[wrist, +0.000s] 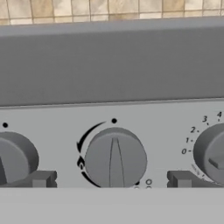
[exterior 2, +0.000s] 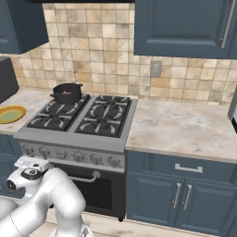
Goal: Retrieve the frozen meat and place it in the pot on a burner. Then turn the burner on.
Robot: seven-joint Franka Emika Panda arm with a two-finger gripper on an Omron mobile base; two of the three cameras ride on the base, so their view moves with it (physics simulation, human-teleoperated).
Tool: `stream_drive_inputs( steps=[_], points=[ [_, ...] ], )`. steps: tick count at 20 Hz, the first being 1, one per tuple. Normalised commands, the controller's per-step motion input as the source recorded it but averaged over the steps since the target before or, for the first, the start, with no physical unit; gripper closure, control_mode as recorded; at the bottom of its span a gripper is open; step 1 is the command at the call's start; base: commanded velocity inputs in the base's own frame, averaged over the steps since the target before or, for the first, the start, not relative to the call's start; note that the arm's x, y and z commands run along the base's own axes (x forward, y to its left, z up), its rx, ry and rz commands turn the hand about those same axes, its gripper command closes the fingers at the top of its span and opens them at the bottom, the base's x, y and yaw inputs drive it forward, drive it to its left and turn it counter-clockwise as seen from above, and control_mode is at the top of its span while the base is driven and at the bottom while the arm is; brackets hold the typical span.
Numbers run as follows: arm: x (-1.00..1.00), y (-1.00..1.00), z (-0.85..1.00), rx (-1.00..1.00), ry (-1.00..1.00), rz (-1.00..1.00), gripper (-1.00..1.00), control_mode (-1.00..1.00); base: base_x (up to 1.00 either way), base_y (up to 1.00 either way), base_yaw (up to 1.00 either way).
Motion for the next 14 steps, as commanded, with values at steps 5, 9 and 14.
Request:
stream_drive_inputs(
  steps=[5, 9, 14],
  points=[
    [0.06, 0.0, -0.04, 0.0, 0.0, 0.0, -1.0, -1.0, 0.0, 0.0, 0.0],
    [0.01, 0.0, -0.08, 0.0, 0.0, 0.0, -1.0, -1.0, 0.0, 0.0, 0.0],
    [0.03, 0.0, -0.02, 0.0, 0.0, 0.0, -1.0, -1.0, 0.0, 0.0, 0.0]
  ],
)
